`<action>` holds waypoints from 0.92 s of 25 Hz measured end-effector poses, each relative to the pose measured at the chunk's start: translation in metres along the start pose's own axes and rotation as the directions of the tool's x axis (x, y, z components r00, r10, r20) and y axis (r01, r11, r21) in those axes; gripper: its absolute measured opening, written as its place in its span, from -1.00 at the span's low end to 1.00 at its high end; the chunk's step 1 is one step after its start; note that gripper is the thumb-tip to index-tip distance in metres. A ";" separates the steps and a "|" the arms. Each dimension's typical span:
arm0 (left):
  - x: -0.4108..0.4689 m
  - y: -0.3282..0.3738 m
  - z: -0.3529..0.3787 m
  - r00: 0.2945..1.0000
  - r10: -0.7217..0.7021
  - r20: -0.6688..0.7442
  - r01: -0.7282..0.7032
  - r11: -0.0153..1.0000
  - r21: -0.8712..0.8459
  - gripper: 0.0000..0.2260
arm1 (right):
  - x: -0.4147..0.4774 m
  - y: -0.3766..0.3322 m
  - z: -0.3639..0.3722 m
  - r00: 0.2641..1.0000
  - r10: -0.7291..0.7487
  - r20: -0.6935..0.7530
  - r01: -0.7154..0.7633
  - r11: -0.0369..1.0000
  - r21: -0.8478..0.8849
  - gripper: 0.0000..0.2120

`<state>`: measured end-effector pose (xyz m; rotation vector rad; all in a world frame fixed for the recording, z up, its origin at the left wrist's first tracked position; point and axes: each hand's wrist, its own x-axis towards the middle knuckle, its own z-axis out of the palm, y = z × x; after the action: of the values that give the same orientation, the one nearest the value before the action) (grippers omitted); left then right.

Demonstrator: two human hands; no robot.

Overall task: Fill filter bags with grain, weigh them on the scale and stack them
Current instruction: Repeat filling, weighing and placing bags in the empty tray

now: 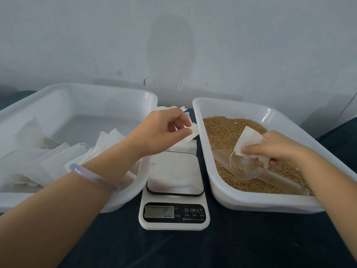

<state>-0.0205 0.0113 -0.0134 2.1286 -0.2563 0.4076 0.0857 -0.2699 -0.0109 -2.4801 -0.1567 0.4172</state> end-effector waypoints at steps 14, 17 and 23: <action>-0.001 0.002 0.001 0.998 -0.041 0.048 0.041 0.999 -0.008 -0.88 | 0.000 -0.005 0.001 0.998 -0.046 -0.034 0.041 0.989 -0.142 -0.68; -0.001 0.002 0.000 0.998 -0.041 0.055 0.041 0.999 -0.006 -0.88 | 0.001 -0.004 0.001 0.998 -0.051 -0.027 0.046 0.987 -0.153 -0.66; -0.001 0.002 0.001 0.997 -0.045 0.069 0.045 0.999 0.005 -0.89 | 0.005 -0.002 0.001 0.997 -0.057 -0.044 0.050 0.987 -0.150 -0.71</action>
<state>-0.0217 0.0095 -0.0122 2.1497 -0.2462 0.3090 0.0895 -0.2668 -0.0122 -2.6235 -0.2426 0.3328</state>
